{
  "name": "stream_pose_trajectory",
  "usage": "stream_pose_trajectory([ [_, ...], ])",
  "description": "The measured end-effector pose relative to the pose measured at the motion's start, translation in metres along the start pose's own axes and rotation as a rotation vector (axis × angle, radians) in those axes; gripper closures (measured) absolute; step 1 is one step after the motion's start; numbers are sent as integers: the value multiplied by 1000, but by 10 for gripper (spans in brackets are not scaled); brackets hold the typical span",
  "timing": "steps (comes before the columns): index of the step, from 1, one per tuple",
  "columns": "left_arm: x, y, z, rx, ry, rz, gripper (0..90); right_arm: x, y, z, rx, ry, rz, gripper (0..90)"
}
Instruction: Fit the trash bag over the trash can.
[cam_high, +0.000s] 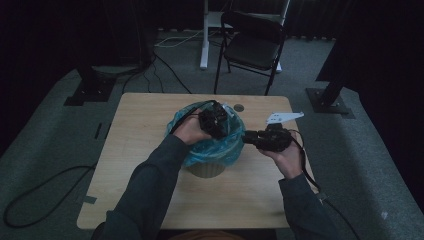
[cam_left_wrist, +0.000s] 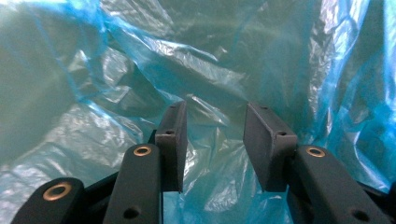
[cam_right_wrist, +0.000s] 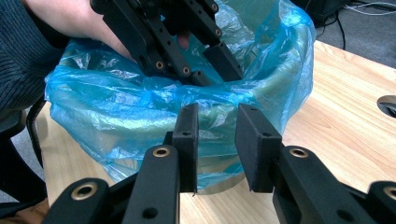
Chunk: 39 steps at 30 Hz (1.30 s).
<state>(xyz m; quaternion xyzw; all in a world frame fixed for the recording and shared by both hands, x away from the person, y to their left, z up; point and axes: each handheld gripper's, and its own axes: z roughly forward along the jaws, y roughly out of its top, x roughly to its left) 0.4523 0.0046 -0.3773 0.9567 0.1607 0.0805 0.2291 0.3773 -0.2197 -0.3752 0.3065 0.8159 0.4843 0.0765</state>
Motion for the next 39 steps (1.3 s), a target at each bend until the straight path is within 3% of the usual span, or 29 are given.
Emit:
stream_pose_trajectory([
  [9,-3,1,7,65,-20,20,592,0,0,0,1,1,0,696],
  [19,-6,4,13,132,-4,48,572,0,0,-2,-4,1,1,695],
  [23,-4,3,6,83,12,35,572,-1,-1,-2,-5,1,0,693],
  [25,-4,3,6,83,12,35,572,-1,-1,-2,-6,1,1,693],
  [26,-2,2,-6,32,38,23,572,-1,0,-3,-7,1,3,691],
  [32,7,-6,-34,-105,105,-53,572,-3,-1,-6,-15,-4,5,687],
  [33,7,-6,-34,-105,105,-53,572,-3,-1,-6,-15,-4,5,687],
  [36,15,-17,-54,-195,153,-102,573,-4,-1,-8,-22,-9,8,685],
  [39,17,-24,-62,-236,169,-131,572,-4,-1,-9,-22,-11,9,686],
])
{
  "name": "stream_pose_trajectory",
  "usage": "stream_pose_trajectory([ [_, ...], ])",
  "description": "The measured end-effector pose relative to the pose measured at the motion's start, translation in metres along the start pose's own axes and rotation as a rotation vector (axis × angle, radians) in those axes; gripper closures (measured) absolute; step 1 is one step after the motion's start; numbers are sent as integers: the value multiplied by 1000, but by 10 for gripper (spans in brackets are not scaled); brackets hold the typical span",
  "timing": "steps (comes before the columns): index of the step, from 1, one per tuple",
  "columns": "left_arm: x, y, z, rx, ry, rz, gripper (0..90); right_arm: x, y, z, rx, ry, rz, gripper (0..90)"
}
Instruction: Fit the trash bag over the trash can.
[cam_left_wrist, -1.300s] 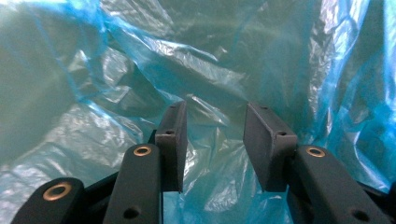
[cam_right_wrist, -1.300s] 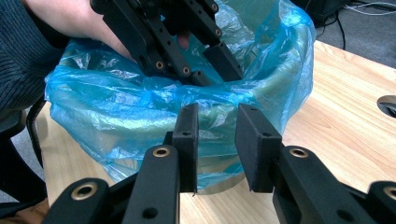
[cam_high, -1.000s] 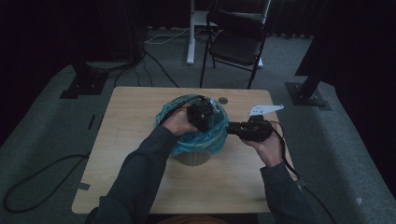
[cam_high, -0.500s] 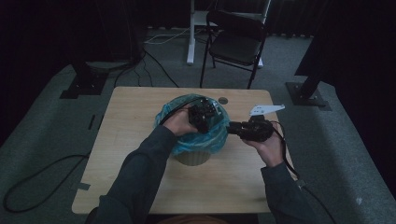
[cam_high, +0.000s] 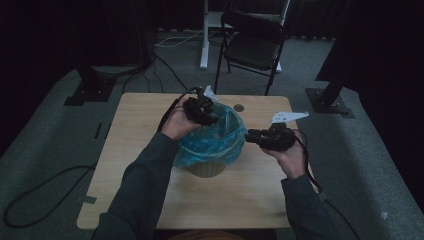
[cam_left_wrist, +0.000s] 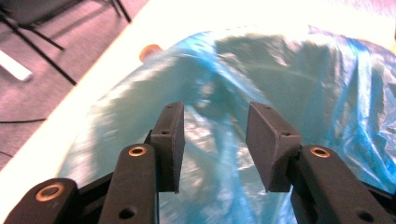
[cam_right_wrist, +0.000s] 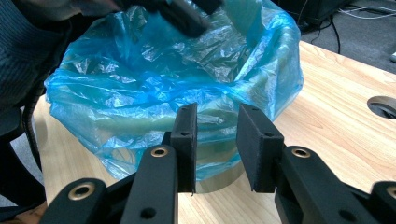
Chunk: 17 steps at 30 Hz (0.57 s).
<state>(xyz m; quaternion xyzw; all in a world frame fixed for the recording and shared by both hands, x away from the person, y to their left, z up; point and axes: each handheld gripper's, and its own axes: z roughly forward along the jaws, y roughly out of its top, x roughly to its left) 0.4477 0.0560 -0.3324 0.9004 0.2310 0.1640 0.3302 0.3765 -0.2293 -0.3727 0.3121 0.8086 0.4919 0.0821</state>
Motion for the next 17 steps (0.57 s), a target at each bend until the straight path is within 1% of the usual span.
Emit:
stream_pose_trajectory([
  [1,3,-8,-8,-34,10,-16,572,-1,-1,-1,0,-3,3,685],
  [2,3,-8,-8,-34,10,-16,572,-1,-1,-1,0,-3,3,685],
  [3,4,-19,-15,-80,20,-41,572,-1,-1,-2,-1,-4,6,685],
  [4,4,-19,-15,-80,20,-41,572,-1,-1,-2,-1,-4,6,685],
  [5,6,-24,-19,-103,34,-53,572,-2,-1,-2,-1,-7,6,684],
  [6,10,-34,-27,-146,43,-87,571,-3,-2,-2,-4,-9,7,684],
  [7,10,-34,-27,-146,43,-87,565,-3,-2,-2,-4,-9,7,684],
  [8,13,-44,-39,-212,84,-119,565,-3,-2,-3,-2,-12,10,683],
  [9,15,-48,-44,-232,95,-137,565,-3,-3,-3,-1,-14,10,682],
  [10,15,-48,-44,-232,95,-137,565,-4,-3,-3,0,-17,10,681],
  [12,16,-56,-52,-246,139,-146,561,-4,-3,-3,1,-20,10,680],
  [13,19,-66,-60,-286,169,-168,555,-6,-3,-4,-1,-28,14,679],
  [14,21,-72,-63,-305,171,-186,552,-7,-4,-4,-2,-30,14,678],
  [15,23,-77,-64,-317,182,-203,551,-8,-4,-4,-1,-35,13,675],
  [17,23,-77,-64,-317,182,-203,546,-8,-5,-4,4,-44,12,675],
])
